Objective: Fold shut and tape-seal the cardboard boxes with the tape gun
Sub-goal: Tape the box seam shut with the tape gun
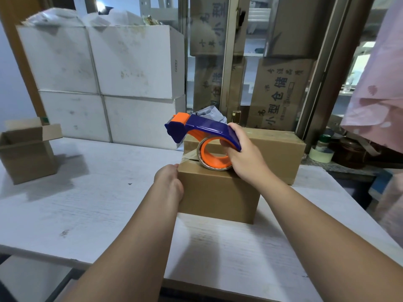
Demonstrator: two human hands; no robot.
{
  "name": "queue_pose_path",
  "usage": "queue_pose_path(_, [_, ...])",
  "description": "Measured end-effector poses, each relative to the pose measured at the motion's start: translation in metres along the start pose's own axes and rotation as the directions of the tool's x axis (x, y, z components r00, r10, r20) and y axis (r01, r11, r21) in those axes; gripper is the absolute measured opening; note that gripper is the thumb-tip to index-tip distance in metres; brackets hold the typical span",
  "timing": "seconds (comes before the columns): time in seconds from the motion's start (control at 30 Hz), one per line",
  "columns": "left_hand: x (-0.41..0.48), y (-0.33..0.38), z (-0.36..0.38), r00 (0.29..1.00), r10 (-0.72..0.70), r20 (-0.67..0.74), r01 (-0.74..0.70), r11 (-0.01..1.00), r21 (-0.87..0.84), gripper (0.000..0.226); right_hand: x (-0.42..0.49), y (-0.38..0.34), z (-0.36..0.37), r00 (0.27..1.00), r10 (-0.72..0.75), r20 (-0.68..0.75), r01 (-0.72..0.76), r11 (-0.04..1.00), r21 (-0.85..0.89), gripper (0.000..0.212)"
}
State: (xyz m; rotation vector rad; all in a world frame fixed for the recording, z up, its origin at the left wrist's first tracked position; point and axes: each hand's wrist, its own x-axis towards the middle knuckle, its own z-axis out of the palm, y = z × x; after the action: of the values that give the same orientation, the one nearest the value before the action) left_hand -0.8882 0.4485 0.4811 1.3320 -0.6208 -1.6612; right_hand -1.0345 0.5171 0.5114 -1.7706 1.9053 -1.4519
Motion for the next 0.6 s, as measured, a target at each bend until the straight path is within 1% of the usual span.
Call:
queue_pose_path(0.03, [0.003,-0.001,0.002,0.998,0.059,-0.032,-0.060,0.998,-0.032,0.019,0.000,0.000,0.000,1.000,-0.002,0.000,0.002,1.000,0.002,0.047])
queue_pose_path(0.07, [0.007,-0.002,0.003,0.984,0.160,-0.077,-0.165,0.985,-0.055,0.024,0.000,0.000,0.000,1.000,-0.004,0.000,0.004,1.000,0.002,0.047])
queue_pose_path(0.1, [0.008,-0.003,0.003,0.950,0.284,-0.130,-0.290,0.956,-0.031,0.026,-0.001,0.000,0.000,1.000,-0.003,0.002,0.003,1.000,0.003,0.047])
queue_pose_path(0.13, [0.006,-0.005,0.002,0.897,0.412,-0.160,-0.411,0.911,0.042,0.024,-0.001,0.000,-0.001,1.000,-0.001,0.006,0.001,1.000,0.002,0.047])
queue_pose_path(0.17, [-0.002,-0.008,0.001,0.838,0.525,-0.145,-0.510,0.850,0.129,0.020,-0.001,-0.001,-0.001,1.000,0.002,0.007,-0.002,1.000,0.002,0.048])
queue_pose_path(0.2, [-0.012,-0.011,0.001,0.792,0.605,-0.087,-0.578,0.787,0.214,0.022,-0.001,0.000,0.000,1.000,0.005,0.006,-0.005,1.000,0.000,0.048])
queue_pose_path(0.23, [-0.019,-0.016,0.001,0.768,0.640,-0.006,-0.612,0.736,0.289,0.028,-0.001,0.000,0.000,1.000,0.006,0.004,-0.006,1.000,-0.001,0.047])
queue_pose_path(0.27, [-0.025,-0.021,0.001,0.761,0.645,0.069,-0.625,0.700,0.346,0.034,-0.001,0.000,0.000,1.000,0.006,0.001,-0.006,1.000,-0.003,0.047])
queue_pose_path(0.33, [-0.032,-0.029,0.001,0.752,0.641,0.155,-0.636,0.642,0.429,0.042,-0.001,0.000,0.000,1.000,0.006,-0.005,-0.006,1.000,-0.007,0.047])
queue_pose_path(0.4, [-0.037,-0.032,-0.001,0.746,0.642,0.177,-0.634,0.602,0.485,0.048,-0.001,0.000,0.000,1.000,0.002,-0.011,-0.002,1.000,-0.006,0.046])
queue_pose_path(0.5, [-0.031,-0.034,-0.009,0.779,0.590,0.210,-0.578,0.549,0.603,0.062,-0.002,-0.001,0.000,1.000,-0.002,-0.016,0.001,1.000,-0.006,0.046])
queue_pose_path(0.57, [-0.026,-0.030,-0.014,0.790,0.557,0.256,-0.549,0.458,0.700,0.077,-0.002,-0.001,0.000,1.000,-0.009,-0.016,0.009,1.000,-0.014,0.046])
queue_pose_path(0.6, [-0.026,-0.027,-0.015,0.763,0.584,0.277,-0.558,0.378,0.739,0.084,-0.002,-0.001,0.000,1.000,-0.008,-0.015,0.008,1.000,-0.018,0.047])
